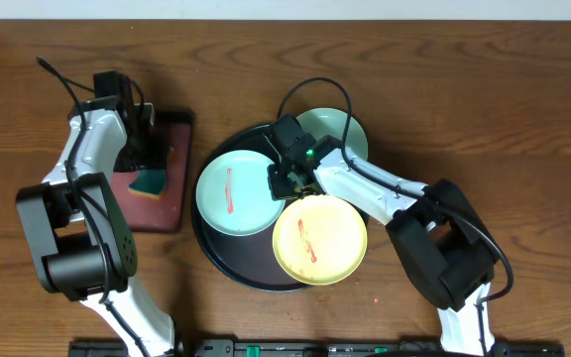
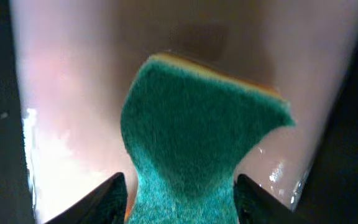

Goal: Clean dirty plates on tray and stack at the side
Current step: 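Grasp the green sponge with the left gripper and lift it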

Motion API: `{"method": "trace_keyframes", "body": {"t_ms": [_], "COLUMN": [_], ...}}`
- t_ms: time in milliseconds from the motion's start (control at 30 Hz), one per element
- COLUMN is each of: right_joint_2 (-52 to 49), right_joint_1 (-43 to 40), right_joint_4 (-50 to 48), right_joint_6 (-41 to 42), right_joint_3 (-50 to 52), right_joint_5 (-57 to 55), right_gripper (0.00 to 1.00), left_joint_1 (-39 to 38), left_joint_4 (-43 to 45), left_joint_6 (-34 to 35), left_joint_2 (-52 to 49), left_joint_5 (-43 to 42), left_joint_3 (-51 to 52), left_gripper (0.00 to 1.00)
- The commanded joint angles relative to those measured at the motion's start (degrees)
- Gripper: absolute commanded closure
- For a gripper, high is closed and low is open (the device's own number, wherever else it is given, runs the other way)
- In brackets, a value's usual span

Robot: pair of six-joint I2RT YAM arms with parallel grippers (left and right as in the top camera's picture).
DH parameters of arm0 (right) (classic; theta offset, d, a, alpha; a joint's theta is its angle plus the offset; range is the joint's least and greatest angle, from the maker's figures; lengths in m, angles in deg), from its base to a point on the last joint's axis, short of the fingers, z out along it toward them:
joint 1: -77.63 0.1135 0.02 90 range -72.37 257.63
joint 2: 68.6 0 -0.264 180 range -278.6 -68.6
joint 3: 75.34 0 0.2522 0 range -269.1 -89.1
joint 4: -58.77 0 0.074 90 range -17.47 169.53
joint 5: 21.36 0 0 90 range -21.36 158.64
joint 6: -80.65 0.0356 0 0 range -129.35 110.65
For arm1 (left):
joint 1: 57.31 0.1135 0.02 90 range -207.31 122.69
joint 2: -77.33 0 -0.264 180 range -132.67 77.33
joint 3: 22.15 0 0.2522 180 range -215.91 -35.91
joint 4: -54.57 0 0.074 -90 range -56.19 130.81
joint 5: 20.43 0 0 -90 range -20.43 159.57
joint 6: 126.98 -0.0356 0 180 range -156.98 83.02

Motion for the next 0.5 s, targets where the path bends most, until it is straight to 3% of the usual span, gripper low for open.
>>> {"method": "trace_keyframes", "body": {"t_ms": [0,467], "right_joint_2": [-1.6,-1.6], "right_joint_1": [0.17,0.11], "right_joint_4": [0.42,0.39], "right_joint_6": [-1.27,-1.27], "right_joint_3": [-0.44,-0.44], "right_joint_5": [-0.33,-0.33], "right_gripper": [0.99,0.99], "left_joint_1": [0.04,0.04], "left_joint_4": [0.39,0.04], "left_joint_6": [-0.11,-0.13], "left_joint_2": [0.74,0.72], "left_joint_5": [-0.55,-0.55], "left_joint_3": [1.4,2.69], "left_gripper": [0.5,0.5]}}
